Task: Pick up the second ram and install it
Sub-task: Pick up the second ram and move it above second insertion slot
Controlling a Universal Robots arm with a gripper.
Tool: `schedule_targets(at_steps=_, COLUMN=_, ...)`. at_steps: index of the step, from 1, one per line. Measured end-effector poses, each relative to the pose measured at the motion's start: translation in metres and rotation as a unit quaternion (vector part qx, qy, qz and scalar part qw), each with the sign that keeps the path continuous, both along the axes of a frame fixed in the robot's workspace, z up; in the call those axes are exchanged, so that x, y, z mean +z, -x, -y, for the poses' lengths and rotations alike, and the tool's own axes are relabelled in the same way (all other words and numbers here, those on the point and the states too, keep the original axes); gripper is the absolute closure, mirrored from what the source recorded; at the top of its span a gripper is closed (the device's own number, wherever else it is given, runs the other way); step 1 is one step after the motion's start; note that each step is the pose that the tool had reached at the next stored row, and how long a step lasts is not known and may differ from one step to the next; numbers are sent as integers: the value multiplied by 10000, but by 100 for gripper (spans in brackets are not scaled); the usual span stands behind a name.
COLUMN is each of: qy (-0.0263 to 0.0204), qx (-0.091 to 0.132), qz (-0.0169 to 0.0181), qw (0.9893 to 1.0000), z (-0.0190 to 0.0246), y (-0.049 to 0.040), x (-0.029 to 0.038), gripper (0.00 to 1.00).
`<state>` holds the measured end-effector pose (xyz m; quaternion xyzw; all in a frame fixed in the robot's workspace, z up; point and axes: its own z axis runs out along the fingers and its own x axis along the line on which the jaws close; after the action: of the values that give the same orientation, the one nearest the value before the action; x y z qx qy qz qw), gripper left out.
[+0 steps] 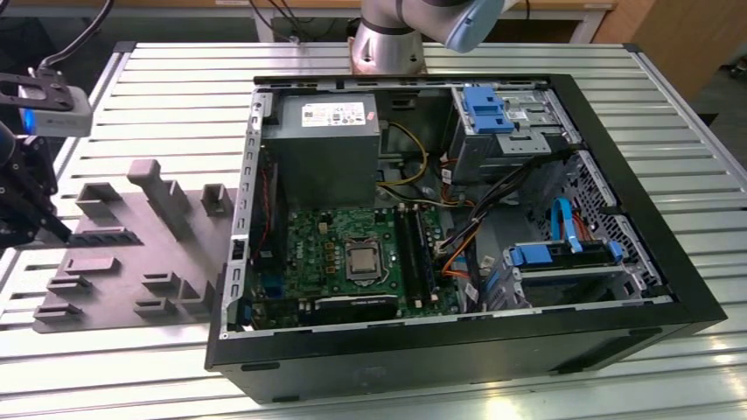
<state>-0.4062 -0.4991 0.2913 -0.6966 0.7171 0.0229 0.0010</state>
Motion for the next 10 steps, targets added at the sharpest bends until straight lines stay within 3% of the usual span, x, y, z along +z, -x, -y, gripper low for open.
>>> schedule_targets(at_steps=10, qy=0, qx=0, qz=2, qw=10000, z=0, y=0, x=67, gripper=88)
